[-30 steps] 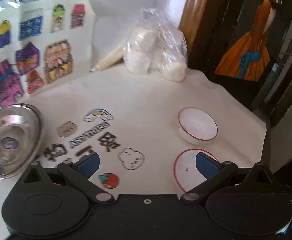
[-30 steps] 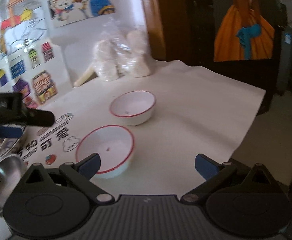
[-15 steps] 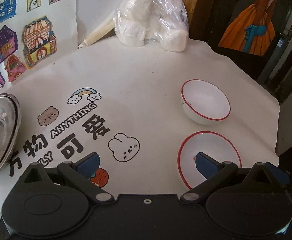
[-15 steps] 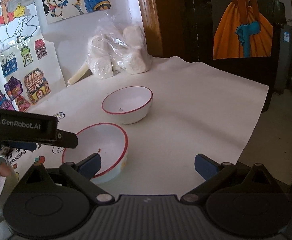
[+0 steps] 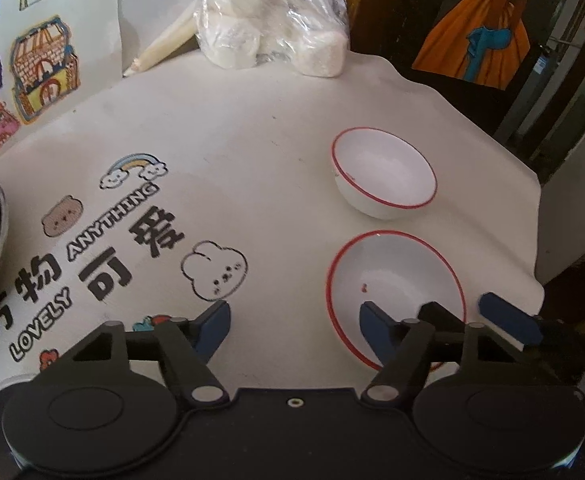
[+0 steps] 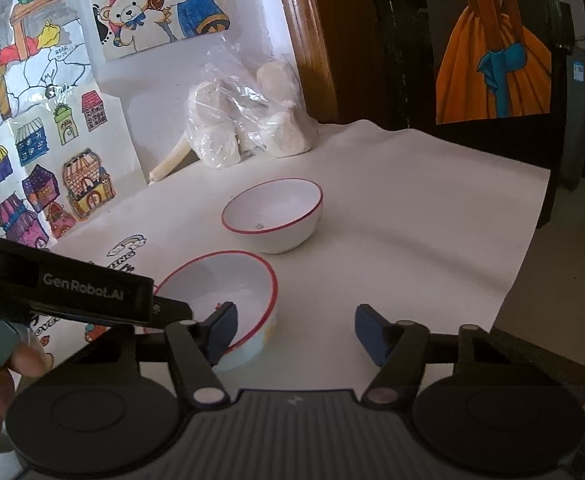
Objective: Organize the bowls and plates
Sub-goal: 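Move both tools to the larger red-rimmed white bowl, then close both tools on the rim of the red-rimmed white bowl, then lift the white bowl with both tools and carry it over the steel bowl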
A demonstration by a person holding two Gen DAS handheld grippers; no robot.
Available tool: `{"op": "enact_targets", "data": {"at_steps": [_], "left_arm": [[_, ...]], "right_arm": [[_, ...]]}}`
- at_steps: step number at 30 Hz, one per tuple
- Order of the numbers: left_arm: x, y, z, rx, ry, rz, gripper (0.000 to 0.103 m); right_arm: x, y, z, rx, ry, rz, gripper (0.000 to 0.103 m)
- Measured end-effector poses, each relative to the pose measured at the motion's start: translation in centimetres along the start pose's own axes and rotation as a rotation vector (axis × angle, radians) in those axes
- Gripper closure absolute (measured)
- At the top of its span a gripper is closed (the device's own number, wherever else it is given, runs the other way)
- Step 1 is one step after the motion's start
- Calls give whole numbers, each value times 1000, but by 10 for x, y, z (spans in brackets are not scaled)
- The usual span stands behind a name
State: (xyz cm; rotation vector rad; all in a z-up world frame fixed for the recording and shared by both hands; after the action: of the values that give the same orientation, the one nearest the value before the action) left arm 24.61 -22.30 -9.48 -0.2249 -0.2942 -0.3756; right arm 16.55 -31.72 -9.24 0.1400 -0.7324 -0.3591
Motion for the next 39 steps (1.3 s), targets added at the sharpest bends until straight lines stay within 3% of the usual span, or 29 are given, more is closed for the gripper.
{"op": "enact_targets", "data": {"at_steps": [3, 6, 10, 15, 20, 39], "left_arm": [[-2, -2, 0, -28, 4, 9, 51], [-4, -3, 1, -48, 0, 20, 57], [-5, -7, 2, -74, -4, 23, 66], [-8, -16, 3, -115, -8, 7, 90], [-12, -19, 6, -106, -10, -2, 92], [-34, 3, 57, -170, -104, 26, 92]], "right_arm": [[-2, 3, -1, 15, 3, -11, 38], [-4, 6, -2, 33, 2, -32, 44], [-7, 9, -1, 58, -6, -45, 57], [-9, 11, 0, 82, 1, -48, 73], [-14, 18, 0, 58, 12, -35, 80], [-10, 51, 40, 71, -48, 21, 81]]}}
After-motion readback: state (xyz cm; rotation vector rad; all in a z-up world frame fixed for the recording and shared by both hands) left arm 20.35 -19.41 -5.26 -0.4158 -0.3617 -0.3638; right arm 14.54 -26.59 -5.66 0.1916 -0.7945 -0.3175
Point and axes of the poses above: each gripper's, at about its wrist camera, not at the fingertips, and z roughly against the way its jaws point, y to its left, x to its top, the point moved 10 cm from there along -z, roughly the way its jaws point, and after that the axes turned 15 degrees about y, right-handed, at the moved point
